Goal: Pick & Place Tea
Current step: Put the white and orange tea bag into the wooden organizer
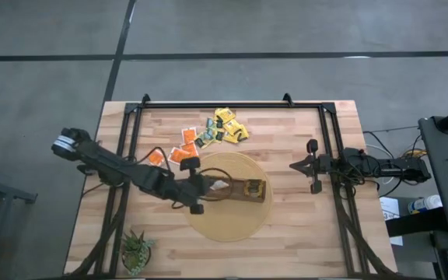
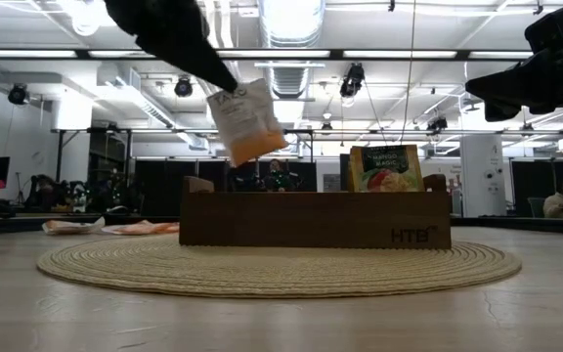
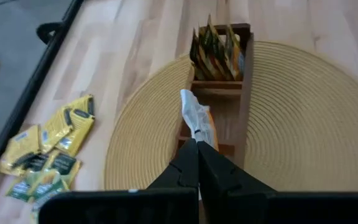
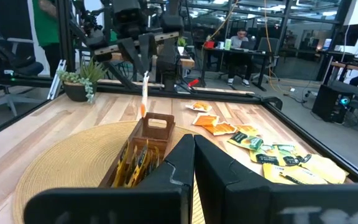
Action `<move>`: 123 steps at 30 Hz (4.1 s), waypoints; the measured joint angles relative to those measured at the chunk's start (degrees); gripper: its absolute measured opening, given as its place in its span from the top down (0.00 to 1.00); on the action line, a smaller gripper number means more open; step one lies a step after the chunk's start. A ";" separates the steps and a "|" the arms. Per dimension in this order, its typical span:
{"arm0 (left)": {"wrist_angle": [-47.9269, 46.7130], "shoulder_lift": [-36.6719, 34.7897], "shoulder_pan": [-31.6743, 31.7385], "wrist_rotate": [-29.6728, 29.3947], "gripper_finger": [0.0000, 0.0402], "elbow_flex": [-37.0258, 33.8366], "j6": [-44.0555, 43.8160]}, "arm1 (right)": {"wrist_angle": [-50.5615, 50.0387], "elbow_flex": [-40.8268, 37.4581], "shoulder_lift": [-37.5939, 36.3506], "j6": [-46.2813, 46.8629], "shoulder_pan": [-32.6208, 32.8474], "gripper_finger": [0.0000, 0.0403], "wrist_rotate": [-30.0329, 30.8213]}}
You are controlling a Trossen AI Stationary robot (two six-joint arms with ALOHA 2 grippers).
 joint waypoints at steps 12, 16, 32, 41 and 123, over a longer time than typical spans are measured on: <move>-17.74 12.06 0.05 -4.87 1.00 10.73 0.53 | 0.02 0.00 0.04 0.02 0.02 0.98 -0.02; -19.20 13.51 0.09 -6.50 1.00 12.77 1.09 | 0.01 0.00 0.04 0.00 0.02 0.98 -0.02; -17.01 14.43 1.48 -5.67 1.00 12.65 2.88 | 0.00 0.00 0.04 0.00 0.00 0.98 -0.02; -16.56 14.39 1.78 -5.82 0.93 12.65 1.67 | 0.01 0.00 0.02 0.02 0.02 0.98 -0.02; -29.58 -16.11 11.80 -3.86 0.71 -25.44 -62.55 | 0.00 0.00 -0.02 0.00 0.00 0.98 -0.02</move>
